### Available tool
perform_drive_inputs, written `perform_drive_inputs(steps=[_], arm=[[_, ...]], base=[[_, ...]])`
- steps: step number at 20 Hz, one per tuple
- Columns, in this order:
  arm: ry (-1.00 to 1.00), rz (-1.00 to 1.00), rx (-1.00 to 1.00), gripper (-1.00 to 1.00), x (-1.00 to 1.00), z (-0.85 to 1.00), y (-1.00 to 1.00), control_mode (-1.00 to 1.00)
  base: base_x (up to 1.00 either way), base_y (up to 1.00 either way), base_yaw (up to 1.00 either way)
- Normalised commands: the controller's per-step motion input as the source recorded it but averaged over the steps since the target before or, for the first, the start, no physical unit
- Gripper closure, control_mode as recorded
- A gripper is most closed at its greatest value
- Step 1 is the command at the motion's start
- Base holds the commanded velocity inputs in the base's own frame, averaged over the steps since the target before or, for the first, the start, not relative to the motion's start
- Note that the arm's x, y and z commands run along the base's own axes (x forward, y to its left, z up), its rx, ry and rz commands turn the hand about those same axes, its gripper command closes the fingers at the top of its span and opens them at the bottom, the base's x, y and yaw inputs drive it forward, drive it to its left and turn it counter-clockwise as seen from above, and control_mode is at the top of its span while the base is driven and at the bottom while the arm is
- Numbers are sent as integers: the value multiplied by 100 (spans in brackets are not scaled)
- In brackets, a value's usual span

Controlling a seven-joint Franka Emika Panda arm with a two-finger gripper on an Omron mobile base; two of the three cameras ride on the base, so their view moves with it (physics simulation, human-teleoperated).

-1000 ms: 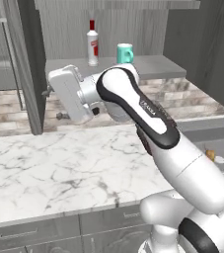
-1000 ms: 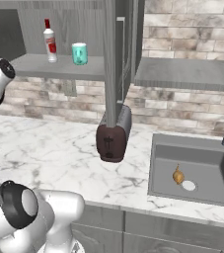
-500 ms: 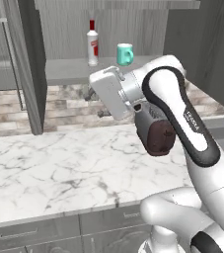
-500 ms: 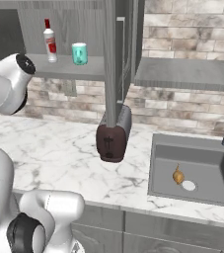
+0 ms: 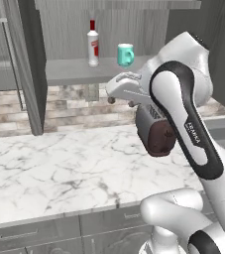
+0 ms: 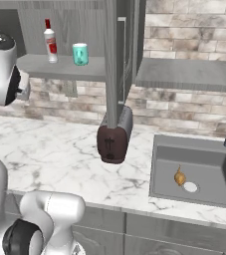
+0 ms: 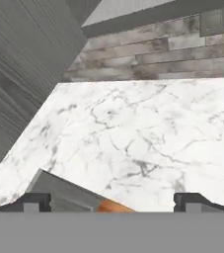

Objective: Open the cabinet directly in front. Then move the liquor and the mug to the dining counter with the jar on it.

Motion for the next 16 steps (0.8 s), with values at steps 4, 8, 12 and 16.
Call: perform_drive_inputs(steps=[4,8,12,16], arm=[[-33,-13,-41,-100,0,0,-85,-100],[-37,-13,-7,-100,0,4,-99,-100],[-32,-9,14,-100,-2,19,-85,-100],[0,-1,2,-100,26,0,0,-100]], base=[[0,0,0],[0,0,0],[0,0,0],[0,0,0]])
